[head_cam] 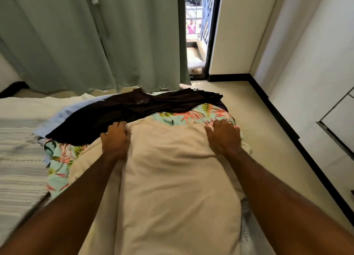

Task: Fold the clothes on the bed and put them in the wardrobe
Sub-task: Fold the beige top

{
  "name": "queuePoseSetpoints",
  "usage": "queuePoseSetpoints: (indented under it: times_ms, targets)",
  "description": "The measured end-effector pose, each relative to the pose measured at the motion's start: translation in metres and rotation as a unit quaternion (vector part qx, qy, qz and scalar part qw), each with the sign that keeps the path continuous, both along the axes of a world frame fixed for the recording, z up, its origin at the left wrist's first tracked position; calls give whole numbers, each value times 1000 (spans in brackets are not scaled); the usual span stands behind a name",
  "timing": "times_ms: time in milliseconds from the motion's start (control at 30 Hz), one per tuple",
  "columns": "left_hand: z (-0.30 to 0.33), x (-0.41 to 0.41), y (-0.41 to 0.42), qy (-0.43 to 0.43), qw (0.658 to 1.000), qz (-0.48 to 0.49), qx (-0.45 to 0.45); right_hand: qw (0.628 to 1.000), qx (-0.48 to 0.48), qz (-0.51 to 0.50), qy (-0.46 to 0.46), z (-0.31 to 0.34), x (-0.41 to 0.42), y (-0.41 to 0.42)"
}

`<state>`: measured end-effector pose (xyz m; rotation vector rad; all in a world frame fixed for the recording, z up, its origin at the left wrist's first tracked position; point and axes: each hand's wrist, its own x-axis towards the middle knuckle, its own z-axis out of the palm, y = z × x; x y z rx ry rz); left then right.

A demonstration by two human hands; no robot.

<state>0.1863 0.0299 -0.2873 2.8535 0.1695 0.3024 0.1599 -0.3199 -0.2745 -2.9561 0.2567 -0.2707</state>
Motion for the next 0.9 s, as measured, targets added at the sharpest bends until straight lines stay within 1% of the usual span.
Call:
queuePoseSetpoints:
  times_ms: [67,200,333,467,567,667,733,800,900]
  targets:
    - [-1,8,-2,6,1000,13,2,1000,-15,4,-4,-8,7,4]
    - [-10,19,-2,-6,999,10,45,995,-13,60,-75,-25,17,1]
    - [-17,30,8,-29,998,-18,55,984,-70,111,-119,-33,33,-16]
    - [-7,49,14,-40,993,-50,95,974,-139,127,-126,-16,65,-22]
    - [10,73,18,-49,994,-36,90,968,-162,141,-129,5,93,-21]
    - [20,92,18,-38,996,-31,77,972,-153,122,-133,21,119,-14]
    - [18,92,14,-52,994,-33,87,982,-143,79,-99,21,122,-6]
    - [9,74,5,-73,993,-23,89,989,-126,51,-62,14,104,3]
    - [-9,11,-12,-104,992,-63,44,991,-56,88,-79,1,32,27]
